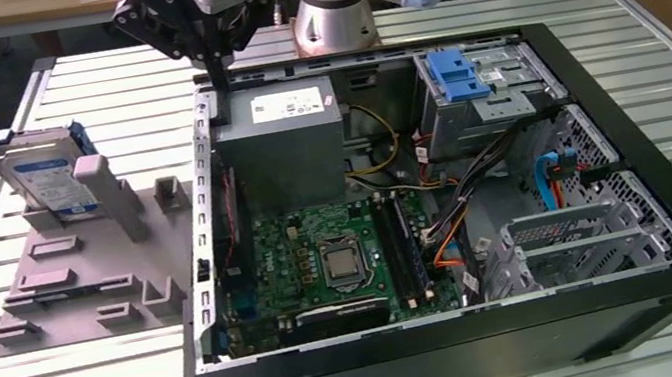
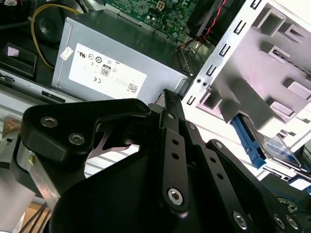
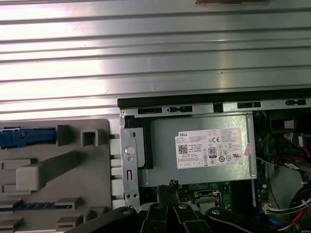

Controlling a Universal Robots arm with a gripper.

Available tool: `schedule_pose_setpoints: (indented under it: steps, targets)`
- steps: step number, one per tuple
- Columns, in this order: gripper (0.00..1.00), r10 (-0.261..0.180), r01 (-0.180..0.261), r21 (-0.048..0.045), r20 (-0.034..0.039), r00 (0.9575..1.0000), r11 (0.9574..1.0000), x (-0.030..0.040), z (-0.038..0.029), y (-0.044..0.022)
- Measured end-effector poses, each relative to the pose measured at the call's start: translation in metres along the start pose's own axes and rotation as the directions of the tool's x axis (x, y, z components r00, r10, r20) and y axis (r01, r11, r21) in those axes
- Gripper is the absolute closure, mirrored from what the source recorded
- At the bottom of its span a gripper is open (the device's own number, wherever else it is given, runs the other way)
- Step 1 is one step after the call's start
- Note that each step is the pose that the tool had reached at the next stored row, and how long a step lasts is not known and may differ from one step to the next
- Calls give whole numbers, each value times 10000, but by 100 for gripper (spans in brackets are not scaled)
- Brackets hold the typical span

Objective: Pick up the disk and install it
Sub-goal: 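Reach for the disk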

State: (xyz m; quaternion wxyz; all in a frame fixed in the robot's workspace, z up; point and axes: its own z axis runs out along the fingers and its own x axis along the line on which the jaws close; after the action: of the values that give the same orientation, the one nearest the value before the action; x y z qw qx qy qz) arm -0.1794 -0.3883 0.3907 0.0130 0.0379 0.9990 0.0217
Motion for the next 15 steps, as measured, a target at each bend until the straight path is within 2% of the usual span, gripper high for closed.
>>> schedule_pose_setpoints:
  steps: [15]
  targets:
    - [89, -1, 1, 0, 0, 10000, 10000, 89, 6, 6]
